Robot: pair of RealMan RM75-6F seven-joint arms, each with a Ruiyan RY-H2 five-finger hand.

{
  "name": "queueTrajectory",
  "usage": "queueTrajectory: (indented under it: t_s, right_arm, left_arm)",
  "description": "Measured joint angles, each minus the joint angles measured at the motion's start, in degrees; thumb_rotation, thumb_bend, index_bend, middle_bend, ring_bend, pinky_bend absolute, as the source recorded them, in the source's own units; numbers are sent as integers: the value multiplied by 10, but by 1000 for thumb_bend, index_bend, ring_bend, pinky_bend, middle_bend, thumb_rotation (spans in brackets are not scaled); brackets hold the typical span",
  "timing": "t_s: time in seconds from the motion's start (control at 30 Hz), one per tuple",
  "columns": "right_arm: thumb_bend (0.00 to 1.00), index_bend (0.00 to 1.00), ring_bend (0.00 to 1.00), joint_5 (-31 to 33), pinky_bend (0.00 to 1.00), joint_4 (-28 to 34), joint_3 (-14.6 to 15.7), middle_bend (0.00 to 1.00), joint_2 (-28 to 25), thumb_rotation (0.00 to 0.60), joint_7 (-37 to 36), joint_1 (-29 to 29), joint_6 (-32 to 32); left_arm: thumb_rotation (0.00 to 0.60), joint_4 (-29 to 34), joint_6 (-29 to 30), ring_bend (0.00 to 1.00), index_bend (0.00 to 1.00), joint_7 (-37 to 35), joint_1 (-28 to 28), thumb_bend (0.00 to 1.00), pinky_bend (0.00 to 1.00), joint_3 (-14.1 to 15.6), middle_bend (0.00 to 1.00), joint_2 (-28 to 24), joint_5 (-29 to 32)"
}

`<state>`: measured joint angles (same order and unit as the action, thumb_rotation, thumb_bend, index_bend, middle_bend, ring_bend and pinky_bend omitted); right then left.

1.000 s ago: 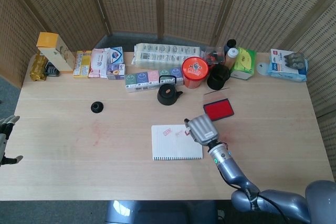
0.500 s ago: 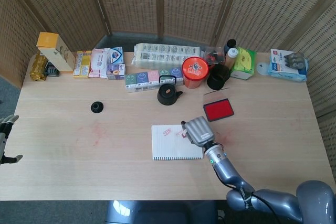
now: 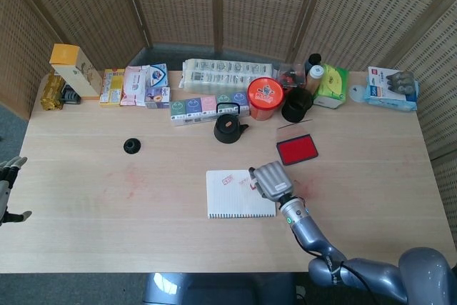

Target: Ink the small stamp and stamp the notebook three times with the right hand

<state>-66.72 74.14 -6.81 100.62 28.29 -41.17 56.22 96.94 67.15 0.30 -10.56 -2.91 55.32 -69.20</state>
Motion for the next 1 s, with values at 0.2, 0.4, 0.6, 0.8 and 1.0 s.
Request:
queueTrajectory:
  t_s: [0.2, 0.4, 0.6, 0.8, 1.0]
  right_arm:
    - [569, 678, 1000, -3, 1000, -14, 6, 1000, 6, 600, -8, 4, -7]
    - [569, 679, 1000, -6, 1000, -32, 8, 1000, 15, 600, -14, 5, -14]
    - [569, 678, 1000, -9, 1000, -35, 9, 1000, 16, 600, -15, 8, -15]
    - [568, 678, 1000, -11, 1000, -30, 9, 1000, 13, 600, -12, 11, -13]
    - [569, 679, 1000, -10, 1000, -31, 7, 1000, 13, 600, -10, 13, -14]
  left_arm:
    - [600, 2, 3, 0, 0, 3, 1, 0, 57, 0, 0, 1, 1]
    - [600, 2, 3, 0, 0, 0, 1, 0, 57, 0, 0, 0, 0]
    - [600, 2, 4, 0, 0, -1, 2, 0, 56, 1, 0, -1, -1]
    - [600, 2, 5, 0, 0, -1, 2, 0, 57, 1, 0, -1, -2]
    - [600, 3, 8, 0, 0, -2, 3, 0, 57, 1, 0, -2, -4]
